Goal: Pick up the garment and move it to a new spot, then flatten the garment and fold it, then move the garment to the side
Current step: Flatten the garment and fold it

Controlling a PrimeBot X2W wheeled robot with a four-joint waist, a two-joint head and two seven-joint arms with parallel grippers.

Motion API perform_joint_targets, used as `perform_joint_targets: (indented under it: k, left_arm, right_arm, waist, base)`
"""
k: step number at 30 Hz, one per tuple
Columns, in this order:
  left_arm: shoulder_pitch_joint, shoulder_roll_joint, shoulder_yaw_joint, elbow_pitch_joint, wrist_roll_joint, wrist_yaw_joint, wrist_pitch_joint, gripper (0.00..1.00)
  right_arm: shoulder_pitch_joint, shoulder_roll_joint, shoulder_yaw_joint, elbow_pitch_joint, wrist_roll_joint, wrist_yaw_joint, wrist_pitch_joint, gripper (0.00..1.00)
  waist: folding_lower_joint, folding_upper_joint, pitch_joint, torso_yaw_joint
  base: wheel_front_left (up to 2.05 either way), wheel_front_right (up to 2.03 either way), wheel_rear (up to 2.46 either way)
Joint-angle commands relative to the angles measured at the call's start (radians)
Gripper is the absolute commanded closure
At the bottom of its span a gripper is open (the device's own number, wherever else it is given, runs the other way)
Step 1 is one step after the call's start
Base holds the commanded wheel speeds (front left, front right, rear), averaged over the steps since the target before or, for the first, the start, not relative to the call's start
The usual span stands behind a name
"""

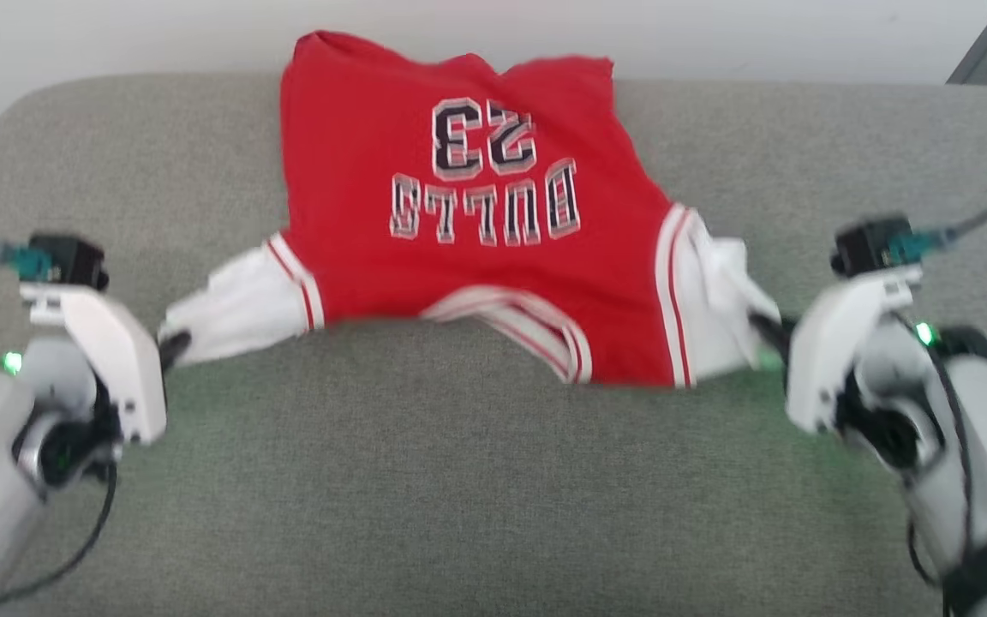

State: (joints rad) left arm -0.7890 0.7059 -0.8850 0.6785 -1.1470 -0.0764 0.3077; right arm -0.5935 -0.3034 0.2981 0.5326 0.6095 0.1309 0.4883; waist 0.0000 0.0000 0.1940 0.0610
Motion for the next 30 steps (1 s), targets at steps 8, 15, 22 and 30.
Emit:
perform_joint_targets:
  k: [8, 15, 22, 30]
  left_arm:
    - [0.257, 0.172, 0.022, -0.362, -0.096, 0.170, 0.031, 1.00]
    - [0.502, 0.308, -0.003, -0.671, -0.164, 0.352, 0.028, 1.00]
    - [0.619, 0.333, -0.030, -0.755, -0.196, 0.419, 0.011, 1.00]
    - [0.615, 0.276, -0.031, -0.696, -0.182, 0.389, -0.033, 1.00]
  right_arm:
    - [0.341, -0.031, -0.131, -0.378, -0.008, 0.000, 0.288, 1.00]
    - [0.638, 0.016, -0.261, -0.710, -0.036, 0.000, 0.547, 1.00]
    - [0.805, 0.082, -0.319, -0.847, -0.071, 0.000, 0.663, 1.00]
    - [0.801, 0.122, -0.299, -0.788, -0.127, 0.000, 0.585, 1.00]
  waist:
    - [0.0000, 0.0000, -0.031, -0.013]
    - [0.0000, 0.0000, -0.020, -0.007]
    - [0.0000, 0.0000, 0.008, 0.007]
    - [0.0000, 0.0000, 0.031, 0.006]
  base:
    - [0.00, 0.00, 0.00]
    - [0.00, 0.00, 0.00]
    - [0.00, 0.00, 0.00]
    - [0.00, 0.00, 0.00]
